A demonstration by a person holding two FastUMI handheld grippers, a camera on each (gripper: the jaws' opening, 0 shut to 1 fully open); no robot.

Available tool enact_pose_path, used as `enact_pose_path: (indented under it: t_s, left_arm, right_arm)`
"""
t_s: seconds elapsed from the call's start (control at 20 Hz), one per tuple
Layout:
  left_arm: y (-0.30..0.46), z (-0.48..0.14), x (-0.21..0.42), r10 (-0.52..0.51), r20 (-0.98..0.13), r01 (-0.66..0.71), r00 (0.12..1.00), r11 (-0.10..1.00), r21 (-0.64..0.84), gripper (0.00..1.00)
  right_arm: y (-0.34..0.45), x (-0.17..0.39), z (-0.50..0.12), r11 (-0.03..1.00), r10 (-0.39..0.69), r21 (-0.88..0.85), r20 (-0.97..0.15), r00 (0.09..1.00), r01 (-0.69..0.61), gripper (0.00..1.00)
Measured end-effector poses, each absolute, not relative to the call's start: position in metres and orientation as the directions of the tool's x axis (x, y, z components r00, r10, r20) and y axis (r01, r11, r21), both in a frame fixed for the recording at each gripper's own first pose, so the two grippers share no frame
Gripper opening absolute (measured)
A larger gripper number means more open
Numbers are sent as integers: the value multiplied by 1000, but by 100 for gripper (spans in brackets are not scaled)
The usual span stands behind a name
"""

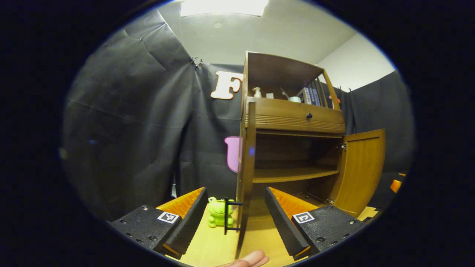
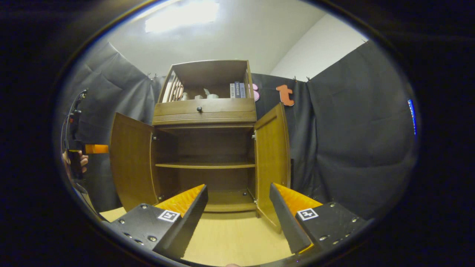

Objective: Open the right door of the double-door shoe cabinet with the right hand, and open the left door with the left hand.

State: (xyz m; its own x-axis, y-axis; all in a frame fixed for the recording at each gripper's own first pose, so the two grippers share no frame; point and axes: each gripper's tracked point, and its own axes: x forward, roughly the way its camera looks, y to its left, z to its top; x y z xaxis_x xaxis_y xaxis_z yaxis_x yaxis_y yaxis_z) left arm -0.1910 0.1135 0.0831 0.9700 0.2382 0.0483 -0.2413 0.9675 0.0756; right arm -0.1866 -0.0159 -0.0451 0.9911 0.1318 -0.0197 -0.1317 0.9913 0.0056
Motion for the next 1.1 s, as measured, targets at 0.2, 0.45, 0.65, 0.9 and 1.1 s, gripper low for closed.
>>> enact_pose_path:
  t_s: [0.2, 0.45, 0.65, 0.9, 1.1]
  left_arm:
    - [81, 89, -178, 197, 73, -203, 978, 975, 87, 92]
    - [43, 80, -151, 135, 55, -139, 989, 987, 77, 92]
    - [14, 76, -131, 86, 74, -91, 993, 994, 60, 92]
    - [-23, 60, -97, 13, 67, -10, 998, 999, -43, 92]
    - [-27, 50, -76, 5, 51, -3, 999, 999, -44, 92]
  right_arm:
    - [-22, -186, -43, 991, 133, -12, -14, 991, -133, 100]
    - [-24, -180, -43, 991, 132, -10, -8, 991, -132, 99]
    - [-26, -168, -40, 994, 112, 2, 2, 994, -112, 99]
    - [-15, -149, -26, 994, 102, -30, 0, 995, -102, 97]
    - [-2, -135, -27, 992, 93, -91, 8, 996, -91, 99]
